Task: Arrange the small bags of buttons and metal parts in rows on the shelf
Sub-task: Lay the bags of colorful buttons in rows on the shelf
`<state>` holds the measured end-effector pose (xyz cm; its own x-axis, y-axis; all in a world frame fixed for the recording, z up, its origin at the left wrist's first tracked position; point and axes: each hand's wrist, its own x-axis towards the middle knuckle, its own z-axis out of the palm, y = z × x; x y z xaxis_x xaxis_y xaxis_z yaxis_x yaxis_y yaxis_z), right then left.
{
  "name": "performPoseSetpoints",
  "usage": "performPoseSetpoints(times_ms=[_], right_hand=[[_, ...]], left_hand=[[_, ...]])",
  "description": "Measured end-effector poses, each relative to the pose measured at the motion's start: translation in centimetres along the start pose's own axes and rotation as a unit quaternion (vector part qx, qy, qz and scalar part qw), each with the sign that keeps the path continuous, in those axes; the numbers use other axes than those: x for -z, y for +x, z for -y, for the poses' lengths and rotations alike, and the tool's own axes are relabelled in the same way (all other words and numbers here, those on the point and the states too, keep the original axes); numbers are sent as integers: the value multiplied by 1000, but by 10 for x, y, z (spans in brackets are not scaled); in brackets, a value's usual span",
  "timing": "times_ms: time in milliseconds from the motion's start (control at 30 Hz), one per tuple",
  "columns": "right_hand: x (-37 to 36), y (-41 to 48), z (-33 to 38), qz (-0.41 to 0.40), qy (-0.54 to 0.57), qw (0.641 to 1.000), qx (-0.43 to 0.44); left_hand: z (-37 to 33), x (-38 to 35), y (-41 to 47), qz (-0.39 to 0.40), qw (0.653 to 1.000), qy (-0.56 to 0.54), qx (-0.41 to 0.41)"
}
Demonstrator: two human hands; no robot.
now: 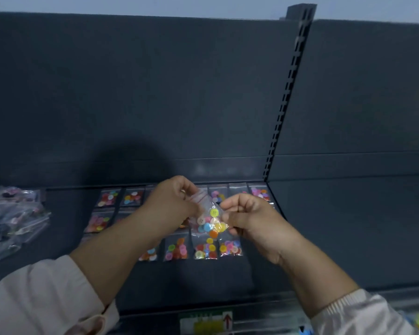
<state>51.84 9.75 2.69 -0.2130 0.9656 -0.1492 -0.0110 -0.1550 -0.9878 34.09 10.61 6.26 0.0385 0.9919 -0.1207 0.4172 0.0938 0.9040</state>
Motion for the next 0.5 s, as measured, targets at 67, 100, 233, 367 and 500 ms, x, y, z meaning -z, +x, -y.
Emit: performPoseSetpoints(times_ms=[67,100,233,367,500], right_hand=[[5,-6,0,28,-37,999,3],[7,-9,0,36,-51,998,8],[17,-18,-1,26,-77,997,6],[26,-27,-7,49,-19,998,-32],[30,-33,-8,43,-27,998,-40]], left_hand=[[-5,-10,-1,16,1000,-1,-4],[-7,-14,-2,23,1000,-5,-5],[-10,-31,-5,37,998,-49,11],[-8,-46,-5,33,998,-56,14],[-9,-56,-5,19,999,-34,9]])
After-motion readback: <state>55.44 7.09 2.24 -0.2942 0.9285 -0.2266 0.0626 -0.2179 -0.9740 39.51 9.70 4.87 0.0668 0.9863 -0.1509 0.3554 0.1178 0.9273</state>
